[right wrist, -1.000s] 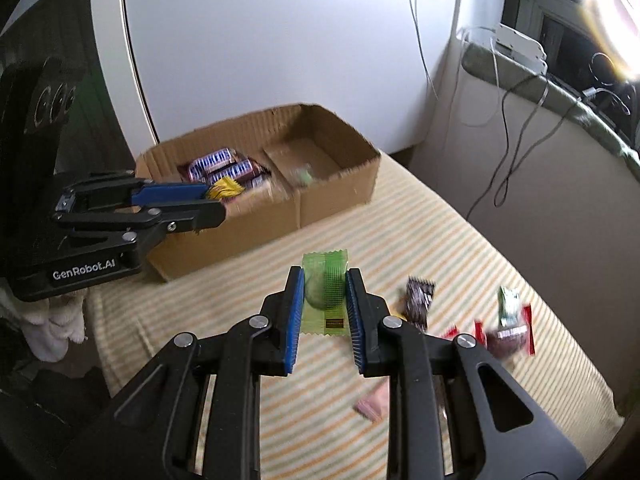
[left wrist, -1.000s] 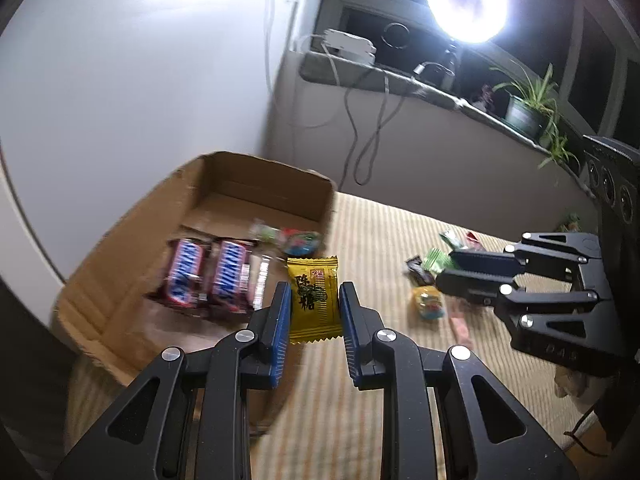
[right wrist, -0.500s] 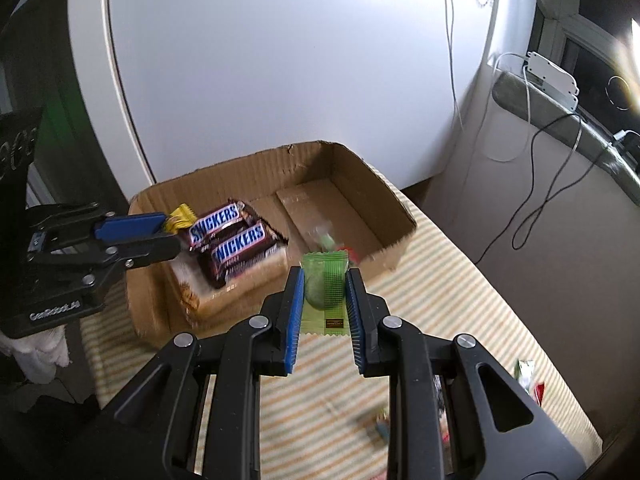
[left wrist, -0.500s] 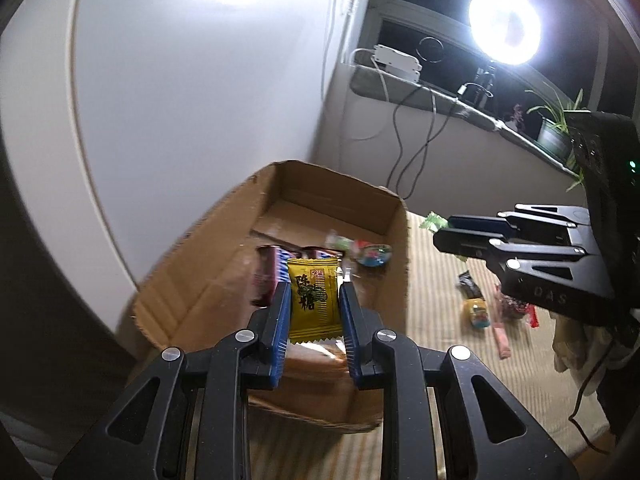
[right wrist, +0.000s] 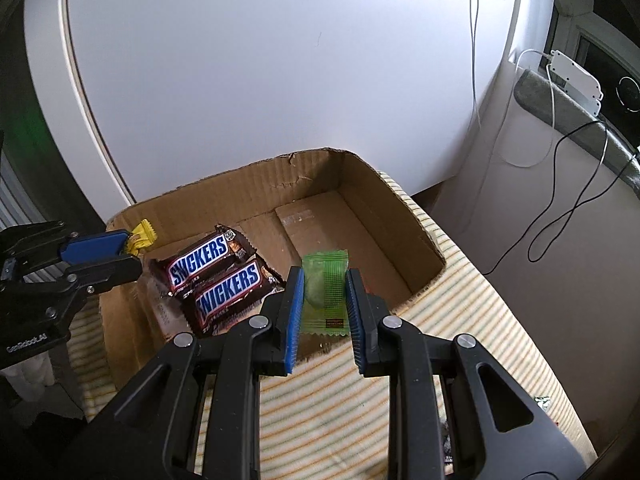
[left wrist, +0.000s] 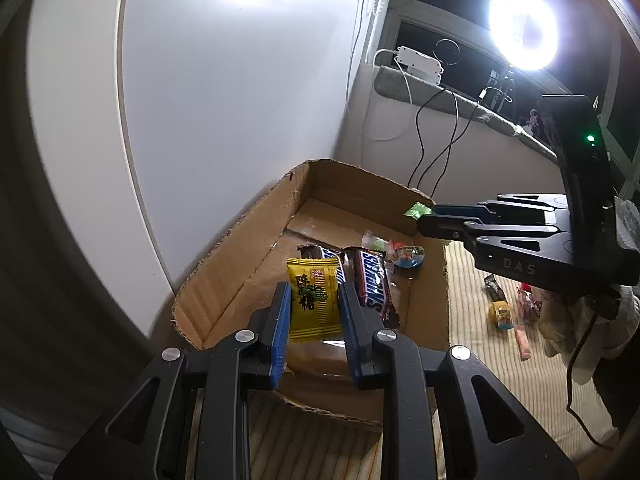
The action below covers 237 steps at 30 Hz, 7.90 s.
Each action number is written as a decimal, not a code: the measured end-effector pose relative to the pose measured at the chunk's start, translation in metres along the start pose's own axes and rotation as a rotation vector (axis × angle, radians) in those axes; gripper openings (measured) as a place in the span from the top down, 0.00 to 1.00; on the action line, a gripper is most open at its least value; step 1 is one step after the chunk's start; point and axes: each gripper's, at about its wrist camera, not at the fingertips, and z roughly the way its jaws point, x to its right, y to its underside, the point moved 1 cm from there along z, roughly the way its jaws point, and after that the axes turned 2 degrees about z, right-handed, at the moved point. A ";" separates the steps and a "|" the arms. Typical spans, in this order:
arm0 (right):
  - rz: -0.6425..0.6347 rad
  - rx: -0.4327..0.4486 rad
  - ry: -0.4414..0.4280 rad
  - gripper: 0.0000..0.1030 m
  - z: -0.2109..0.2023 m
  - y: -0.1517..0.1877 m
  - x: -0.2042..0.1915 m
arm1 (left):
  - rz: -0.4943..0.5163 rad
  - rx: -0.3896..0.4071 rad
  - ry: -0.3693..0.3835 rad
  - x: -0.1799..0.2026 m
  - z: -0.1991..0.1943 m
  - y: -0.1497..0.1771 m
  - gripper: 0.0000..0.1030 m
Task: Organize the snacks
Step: 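Carry the yellow and green packets into the box with both tools and release, then grasp the chocolate egg with the left tool while the right tool grasps the pink candy, then carry the chocolate egg and pink candy into the box with both tools and release, then move both open tools back over the remaining snacks on the bed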
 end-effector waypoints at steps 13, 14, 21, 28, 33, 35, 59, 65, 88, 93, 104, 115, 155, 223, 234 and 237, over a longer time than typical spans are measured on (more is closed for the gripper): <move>0.008 -0.011 -0.018 0.76 0.011 -0.005 0.000 | -0.017 -0.005 -0.007 -0.005 0.002 0.000 0.77; 0.008 -0.011 -0.017 0.74 0.011 -0.005 0.000 | -0.014 -0.007 -0.007 -0.004 0.002 0.000 0.75; 0.024 0.032 0.002 0.21 0.002 -0.007 0.002 | -0.008 0.004 -0.013 -0.001 0.000 -0.002 0.47; 0.049 0.047 0.010 0.17 -0.007 -0.004 0.008 | 0.010 0.008 -0.010 0.005 -0.002 -0.002 0.40; 0.060 0.051 0.021 0.17 -0.022 0.004 0.014 | 0.019 0.014 0.001 0.011 -0.005 -0.002 0.40; 0.066 0.057 0.025 0.17 -0.030 0.009 0.017 | 0.026 0.019 0.009 0.016 -0.006 -0.002 0.40; 0.250 0.048 0.146 0.17 -0.128 0.130 0.095 | 0.168 -0.022 0.182 0.125 0.013 0.008 0.45; 0.284 0.019 0.117 0.17 -0.123 0.159 0.090 | 0.196 -0.092 0.235 0.149 0.034 0.016 0.53; 0.347 -0.155 0.075 0.59 -0.060 0.188 0.081 | 0.259 -0.261 0.317 0.195 0.096 0.025 0.60; 0.306 -0.167 0.127 0.63 -0.054 0.183 0.074 | 0.274 -0.275 0.320 0.200 0.103 0.027 0.60; 0.287 -0.182 0.161 0.80 -0.054 0.182 0.078 | 0.297 -0.274 0.309 0.207 0.110 0.030 0.69; 0.318 -0.174 0.147 0.80 -0.063 0.185 0.078 | 0.286 -0.241 0.301 0.198 0.096 0.028 0.69; 0.186 -0.003 0.102 0.80 -0.065 0.063 0.041 | 0.178 -0.037 0.155 0.101 0.023 -0.007 0.69; 0.188 0.048 0.114 0.10 -0.017 -0.005 0.036 | 0.125 -0.005 0.003 0.045 0.014 -0.018 0.22; 0.199 0.105 0.147 0.10 -0.062 0.027 0.051 | 0.171 0.018 0.046 0.079 0.004 -0.013 0.22; 0.190 0.111 0.178 0.10 -0.074 0.036 0.056 | 0.183 0.020 0.061 0.088 0.004 -0.012 0.22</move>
